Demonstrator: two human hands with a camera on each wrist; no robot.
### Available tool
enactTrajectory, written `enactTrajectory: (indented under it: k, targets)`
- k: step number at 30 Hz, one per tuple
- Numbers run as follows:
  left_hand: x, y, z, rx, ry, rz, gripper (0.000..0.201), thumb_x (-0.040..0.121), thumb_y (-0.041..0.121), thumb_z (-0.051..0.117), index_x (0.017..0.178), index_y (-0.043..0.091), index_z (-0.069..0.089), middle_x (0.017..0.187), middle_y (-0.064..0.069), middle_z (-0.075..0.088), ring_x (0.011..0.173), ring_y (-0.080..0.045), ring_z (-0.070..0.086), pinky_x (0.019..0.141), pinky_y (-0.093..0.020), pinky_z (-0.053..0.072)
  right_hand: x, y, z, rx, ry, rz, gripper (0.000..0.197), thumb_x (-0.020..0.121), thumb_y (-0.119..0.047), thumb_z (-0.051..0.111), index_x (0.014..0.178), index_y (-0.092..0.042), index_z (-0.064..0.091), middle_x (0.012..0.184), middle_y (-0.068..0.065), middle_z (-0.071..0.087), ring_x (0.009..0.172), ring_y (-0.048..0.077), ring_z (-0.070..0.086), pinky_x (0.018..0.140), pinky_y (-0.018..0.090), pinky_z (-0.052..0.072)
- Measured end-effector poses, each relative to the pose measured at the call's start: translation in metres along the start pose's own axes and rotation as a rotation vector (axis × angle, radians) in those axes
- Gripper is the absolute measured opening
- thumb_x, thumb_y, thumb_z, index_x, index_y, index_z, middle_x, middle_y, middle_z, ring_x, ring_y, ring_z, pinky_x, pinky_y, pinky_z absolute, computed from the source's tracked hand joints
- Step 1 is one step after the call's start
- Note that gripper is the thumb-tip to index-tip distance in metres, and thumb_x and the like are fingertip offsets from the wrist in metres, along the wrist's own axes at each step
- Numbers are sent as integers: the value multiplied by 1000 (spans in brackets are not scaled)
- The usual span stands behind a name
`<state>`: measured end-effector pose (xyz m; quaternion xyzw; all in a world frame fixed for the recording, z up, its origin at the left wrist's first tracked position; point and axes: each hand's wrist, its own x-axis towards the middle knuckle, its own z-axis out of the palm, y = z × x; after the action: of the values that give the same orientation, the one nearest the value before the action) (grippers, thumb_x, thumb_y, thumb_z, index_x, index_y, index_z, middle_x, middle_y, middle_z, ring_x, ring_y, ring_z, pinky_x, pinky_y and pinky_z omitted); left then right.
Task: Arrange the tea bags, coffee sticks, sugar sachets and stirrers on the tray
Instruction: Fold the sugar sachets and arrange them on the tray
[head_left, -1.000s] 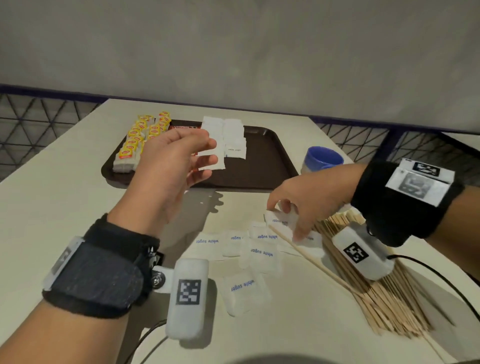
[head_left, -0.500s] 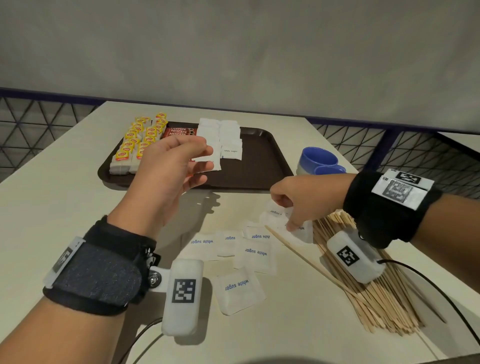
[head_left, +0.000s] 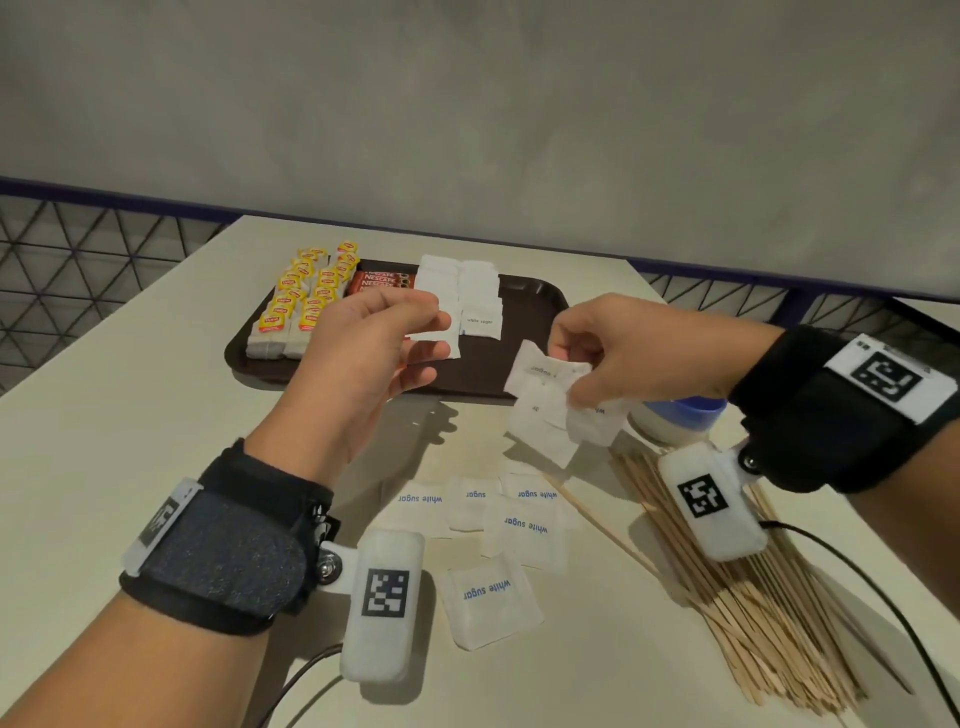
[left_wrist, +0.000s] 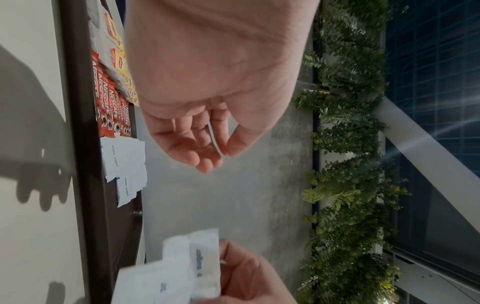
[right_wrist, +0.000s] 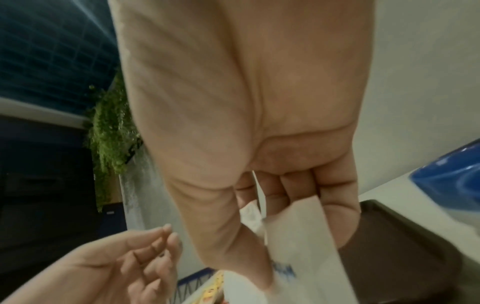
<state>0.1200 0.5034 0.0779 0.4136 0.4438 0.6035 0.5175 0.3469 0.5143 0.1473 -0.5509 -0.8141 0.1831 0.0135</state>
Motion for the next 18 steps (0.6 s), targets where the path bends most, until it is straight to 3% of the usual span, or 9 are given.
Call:
enactTrajectory:
  k: [3,7,10,12,15,17,18]
  targets:
    - [-1,1,0,5,-2,-10,11,96,19,69,106,14,70,95,-4,79,75,-17,72,65,-31,55,3,-18,10,116,35,-56,19,85,-15,77,97,-25,66,96,3,72,90,25,69,76,40,61]
    - [-1,2,0,6,17,-21,12,97,21,68,107,14,70,94,-3,78,74,-16,71,62,-29,54,11,-34,28,145,81,-121,18,87,-14,75,98,-26,67,89,-3,70,74,9,63,62,17,53]
    - [1,4,-3,18,37,-20,14,98,21,67,108,13,70,95,-3,78,74,-16,71,63,-29,55,14,-38,36,93,127,-130,16,87,-16,75,95,-28,68,80,-8,63,66,5,55,54,12,45]
    - [2,4,-4,38,56,-17,14,98,23,67,107,14,70,94,-3,78,73,-16,70,62,-29,55,13,-36,36,136,208,-127,15,88,-18,76,97,-28,70,81,-5,64,68,10,57,57,16,48]
    - [2,6,-3,103,95,-26,19,97,34,67,97,15,70,83,-1,75,67,-17,67,55,-28,51,16,-33,36,385,465,-122,16,86,-18,78,99,-25,72,88,6,70,80,23,65,74,36,57]
    - [0,9,1,139,74,-85,35,96,49,64,97,14,70,82,-3,73,65,-18,66,53,-28,50,20,-37,44,520,618,-147,16,84,-16,79,95,-25,72,83,6,69,75,24,65,73,44,59]
    - [-1,10,2,138,35,-128,42,95,55,60,97,14,70,81,-4,73,64,-18,66,53,-28,50,22,-42,51,536,665,-166,16,84,-15,79,93,-26,72,79,2,67,70,19,62,70,41,58]
